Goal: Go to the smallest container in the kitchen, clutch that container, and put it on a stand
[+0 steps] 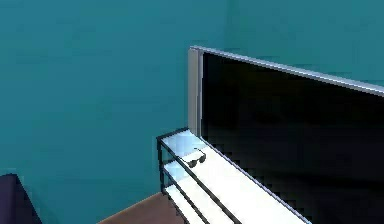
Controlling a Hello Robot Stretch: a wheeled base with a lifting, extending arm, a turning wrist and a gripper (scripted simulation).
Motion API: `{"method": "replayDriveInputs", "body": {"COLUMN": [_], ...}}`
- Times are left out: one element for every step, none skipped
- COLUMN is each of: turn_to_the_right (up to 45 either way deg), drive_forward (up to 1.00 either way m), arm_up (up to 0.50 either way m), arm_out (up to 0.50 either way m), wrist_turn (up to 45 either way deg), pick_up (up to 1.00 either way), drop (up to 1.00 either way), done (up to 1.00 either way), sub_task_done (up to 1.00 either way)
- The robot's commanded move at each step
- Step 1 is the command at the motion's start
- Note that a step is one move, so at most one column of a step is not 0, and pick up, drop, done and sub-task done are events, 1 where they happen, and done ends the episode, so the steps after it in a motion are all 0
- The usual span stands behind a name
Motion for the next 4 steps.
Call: {"method": "replayDriveInputs", "body": {"turn_to_the_right": [-21.0, 0.0, 45.0, 45.0], "drive_forward": [0.0, 0.85, 0.0, 0.0], "arm_up": [0.0, 0.0, 0.0, 0.0], "arm_out": [0.0, 0.0, 0.0, 0.0], "wrist_turn": [0.0, 0.0, 0.0, 0.0], "pick_up": [0.0, 0.0, 0.0, 0.0], "drop": [0.0, 0.0, 0.0, 0.0], "done": [0.0, 0.0, 0.0, 0.0], "sub_task_done": [0.0, 0.0, 0.0, 0.0]}}
